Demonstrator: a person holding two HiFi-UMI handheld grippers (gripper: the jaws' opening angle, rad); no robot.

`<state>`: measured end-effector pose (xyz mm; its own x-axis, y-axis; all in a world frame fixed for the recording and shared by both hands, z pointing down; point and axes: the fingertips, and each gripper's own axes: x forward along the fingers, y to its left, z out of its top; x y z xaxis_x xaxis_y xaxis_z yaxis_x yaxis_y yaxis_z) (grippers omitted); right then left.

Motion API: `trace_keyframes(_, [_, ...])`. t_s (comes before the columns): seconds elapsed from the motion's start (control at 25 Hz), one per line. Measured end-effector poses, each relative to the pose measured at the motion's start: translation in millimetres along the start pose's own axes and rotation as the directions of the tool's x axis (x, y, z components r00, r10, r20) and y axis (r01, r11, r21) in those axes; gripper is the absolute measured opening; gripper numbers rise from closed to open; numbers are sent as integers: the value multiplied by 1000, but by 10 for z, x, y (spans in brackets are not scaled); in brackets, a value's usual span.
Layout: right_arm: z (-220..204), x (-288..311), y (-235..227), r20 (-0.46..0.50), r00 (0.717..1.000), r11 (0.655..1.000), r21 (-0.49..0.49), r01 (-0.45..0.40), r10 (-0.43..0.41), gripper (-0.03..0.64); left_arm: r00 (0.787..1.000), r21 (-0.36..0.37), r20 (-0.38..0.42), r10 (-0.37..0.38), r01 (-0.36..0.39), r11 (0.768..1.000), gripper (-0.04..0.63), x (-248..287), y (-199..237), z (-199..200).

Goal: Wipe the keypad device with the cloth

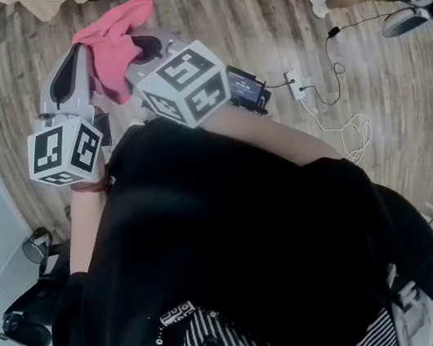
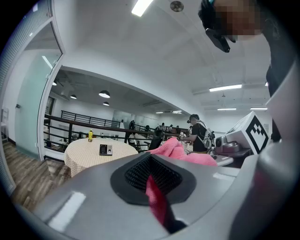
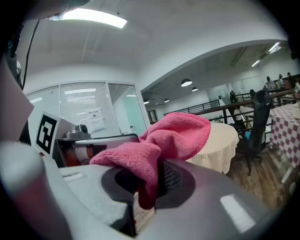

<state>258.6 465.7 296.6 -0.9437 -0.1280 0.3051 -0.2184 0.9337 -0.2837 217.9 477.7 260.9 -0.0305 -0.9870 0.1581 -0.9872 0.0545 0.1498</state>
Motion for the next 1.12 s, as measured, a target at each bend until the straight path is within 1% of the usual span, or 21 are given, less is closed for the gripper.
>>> trace_keyframes(0.2, [31, -17, 43, 5, 1000, 1000, -9, -7, 7, 66, 1000, 10, 8, -3, 3, 1000, 3, -31, -32, 53])
trace_keyframes(0.48, [14, -16, 29, 15, 999, 999, 14, -36, 36, 66, 1000, 12, -1, -17, 17, 1000, 3, 56, -102, -6])
trace_keyframes(0.68, [34, 10, 58, 25, 998, 998, 20, -55, 54, 66, 1000, 24, -1, -19, 19, 1000, 3, 48, -74, -5])
trace_keyframes(1.12, [10, -100, -57, 35, 995, 994, 58, -95, 93, 66, 999, 58, -33, -9, 11, 998, 3, 141, -233, -29])
